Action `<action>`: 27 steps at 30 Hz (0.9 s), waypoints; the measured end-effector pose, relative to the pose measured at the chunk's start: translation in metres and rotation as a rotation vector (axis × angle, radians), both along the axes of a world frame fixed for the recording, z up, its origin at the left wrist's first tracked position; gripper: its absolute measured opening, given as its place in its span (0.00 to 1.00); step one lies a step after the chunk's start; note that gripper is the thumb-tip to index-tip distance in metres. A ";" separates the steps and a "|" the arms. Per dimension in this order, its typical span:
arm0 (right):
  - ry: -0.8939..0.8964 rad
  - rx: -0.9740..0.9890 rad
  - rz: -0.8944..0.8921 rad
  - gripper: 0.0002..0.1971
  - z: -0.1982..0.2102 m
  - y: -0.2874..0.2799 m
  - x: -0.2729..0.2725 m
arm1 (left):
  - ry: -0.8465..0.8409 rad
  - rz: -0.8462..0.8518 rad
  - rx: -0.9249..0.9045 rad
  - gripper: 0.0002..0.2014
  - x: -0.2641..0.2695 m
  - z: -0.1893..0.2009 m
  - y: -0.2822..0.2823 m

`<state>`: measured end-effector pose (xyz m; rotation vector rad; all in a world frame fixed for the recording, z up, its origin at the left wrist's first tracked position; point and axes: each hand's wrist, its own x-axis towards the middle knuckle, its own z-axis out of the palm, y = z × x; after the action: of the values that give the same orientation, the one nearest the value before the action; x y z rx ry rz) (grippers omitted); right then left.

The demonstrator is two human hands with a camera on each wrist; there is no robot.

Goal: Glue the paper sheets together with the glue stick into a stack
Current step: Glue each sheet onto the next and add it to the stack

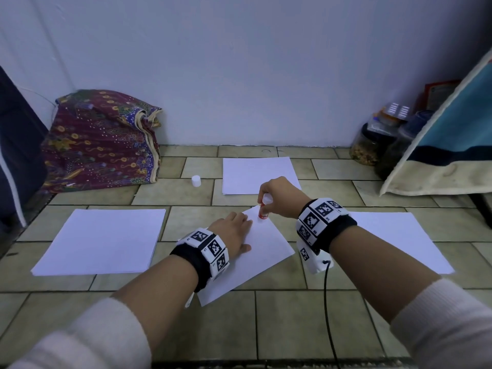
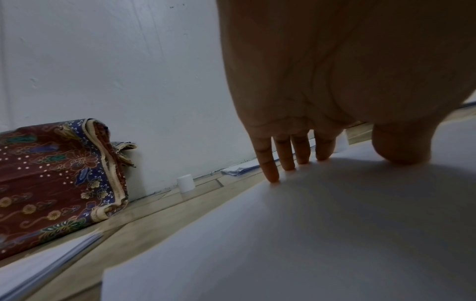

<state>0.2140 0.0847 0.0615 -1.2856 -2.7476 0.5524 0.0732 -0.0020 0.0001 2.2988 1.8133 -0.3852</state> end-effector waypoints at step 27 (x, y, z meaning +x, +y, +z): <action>-0.056 -0.110 0.128 0.09 0.003 -0.017 0.039 | 0.020 0.059 -0.022 0.29 0.009 0.006 -0.002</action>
<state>0.2535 0.0679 0.0649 -1.1680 -2.8986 0.6962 0.0820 -0.0044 0.0065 2.2291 1.8721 -0.4174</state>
